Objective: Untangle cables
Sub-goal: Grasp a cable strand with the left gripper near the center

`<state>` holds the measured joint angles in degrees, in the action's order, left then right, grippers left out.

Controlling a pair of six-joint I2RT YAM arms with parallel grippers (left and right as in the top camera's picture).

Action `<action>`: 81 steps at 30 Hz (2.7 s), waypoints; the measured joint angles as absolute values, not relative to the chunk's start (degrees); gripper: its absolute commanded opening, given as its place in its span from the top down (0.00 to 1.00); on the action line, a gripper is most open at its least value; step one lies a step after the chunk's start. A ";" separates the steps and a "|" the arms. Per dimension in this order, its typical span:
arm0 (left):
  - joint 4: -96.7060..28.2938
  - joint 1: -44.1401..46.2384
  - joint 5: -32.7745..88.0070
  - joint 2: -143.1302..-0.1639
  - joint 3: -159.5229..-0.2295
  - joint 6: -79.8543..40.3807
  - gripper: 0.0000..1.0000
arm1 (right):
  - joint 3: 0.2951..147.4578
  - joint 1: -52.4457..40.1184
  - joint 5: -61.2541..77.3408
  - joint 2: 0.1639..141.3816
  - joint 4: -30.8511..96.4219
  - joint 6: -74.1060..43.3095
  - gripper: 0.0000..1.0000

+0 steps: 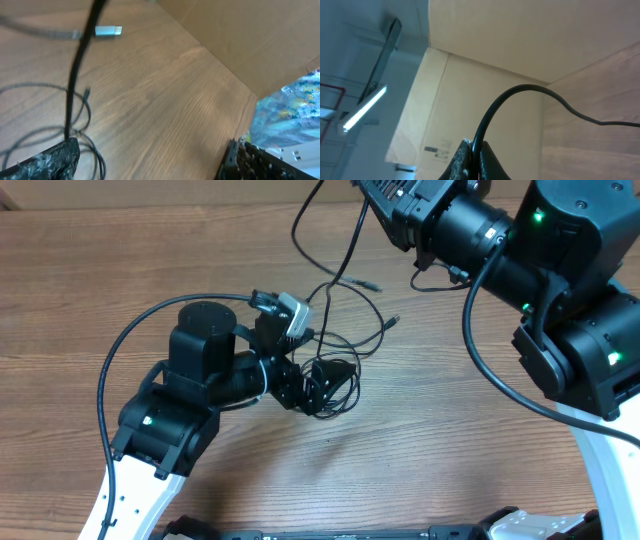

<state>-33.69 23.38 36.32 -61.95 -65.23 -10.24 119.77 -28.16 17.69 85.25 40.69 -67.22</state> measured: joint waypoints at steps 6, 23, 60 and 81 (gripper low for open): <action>-27.42 25.71 34.87 -64.23 -65.23 -10.07 0.00 | 119.77 -28.16 22.15 85.25 39.51 -73.58 0.96; -18.20 25.89 26.76 -67.48 -65.23 -10.07 0.07 | 119.77 -28.16 29.26 85.25 39.51 -78.83 0.96; -16.08 25.89 37.65 -70.04 -65.21 -10.72 0.46 | 119.77 -21.74 31.59 85.25 38.17 -84.01 0.96; -16.36 25.89 39.48 -70.04 -65.21 -11.00 0.96 | 119.77 -18.44 32.18 85.25 40.84 -83.96 0.96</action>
